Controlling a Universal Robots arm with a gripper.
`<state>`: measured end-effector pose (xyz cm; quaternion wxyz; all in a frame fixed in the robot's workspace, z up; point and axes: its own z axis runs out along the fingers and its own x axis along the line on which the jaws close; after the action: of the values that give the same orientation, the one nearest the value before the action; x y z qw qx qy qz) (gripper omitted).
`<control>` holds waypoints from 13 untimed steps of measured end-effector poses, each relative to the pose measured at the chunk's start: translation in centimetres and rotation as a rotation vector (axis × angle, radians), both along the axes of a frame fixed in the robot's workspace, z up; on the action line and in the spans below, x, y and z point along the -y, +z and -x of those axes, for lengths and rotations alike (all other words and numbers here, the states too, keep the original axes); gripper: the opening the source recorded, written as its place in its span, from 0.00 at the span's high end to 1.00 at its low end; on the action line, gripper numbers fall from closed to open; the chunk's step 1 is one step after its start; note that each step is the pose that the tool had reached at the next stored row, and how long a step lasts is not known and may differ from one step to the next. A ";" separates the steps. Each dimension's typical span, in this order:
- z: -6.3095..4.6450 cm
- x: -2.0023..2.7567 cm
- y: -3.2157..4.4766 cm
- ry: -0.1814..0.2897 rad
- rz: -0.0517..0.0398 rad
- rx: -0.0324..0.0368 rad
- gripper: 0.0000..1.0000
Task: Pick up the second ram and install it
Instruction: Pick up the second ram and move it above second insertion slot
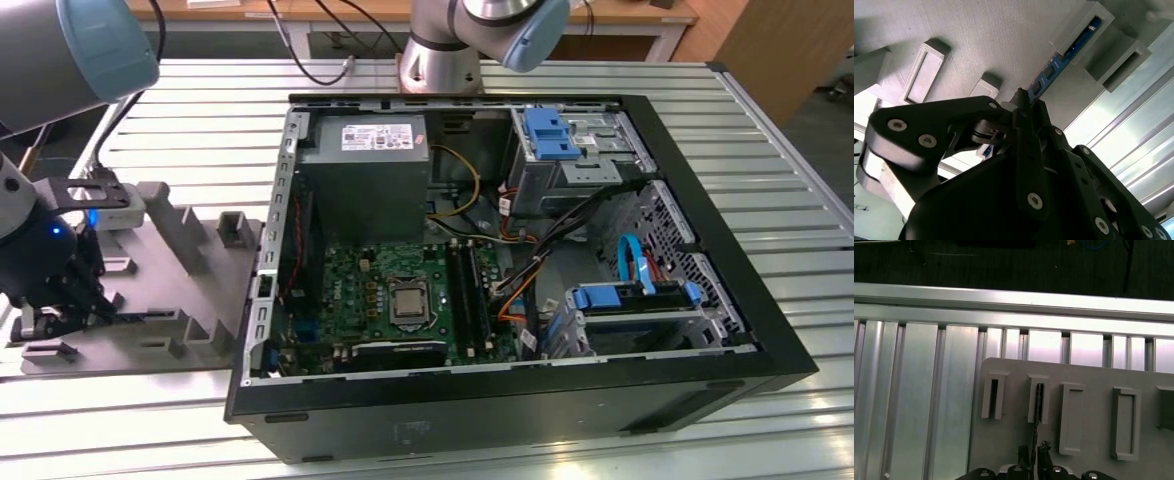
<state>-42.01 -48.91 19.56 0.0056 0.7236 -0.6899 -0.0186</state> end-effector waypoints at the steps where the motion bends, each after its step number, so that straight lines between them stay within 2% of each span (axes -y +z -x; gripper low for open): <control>1: 0.0 0.00 0.00 0.000 0.0000 0.0000 0.79; 6: 0.0 -0.01 0.27 0.000 -0.0001 0.0002 0.79; 13: 0.0 0.00 0.21 0.000 0.0000 0.0000 0.79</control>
<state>-42.02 -48.91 19.77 0.0056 0.7236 -0.6899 -0.0186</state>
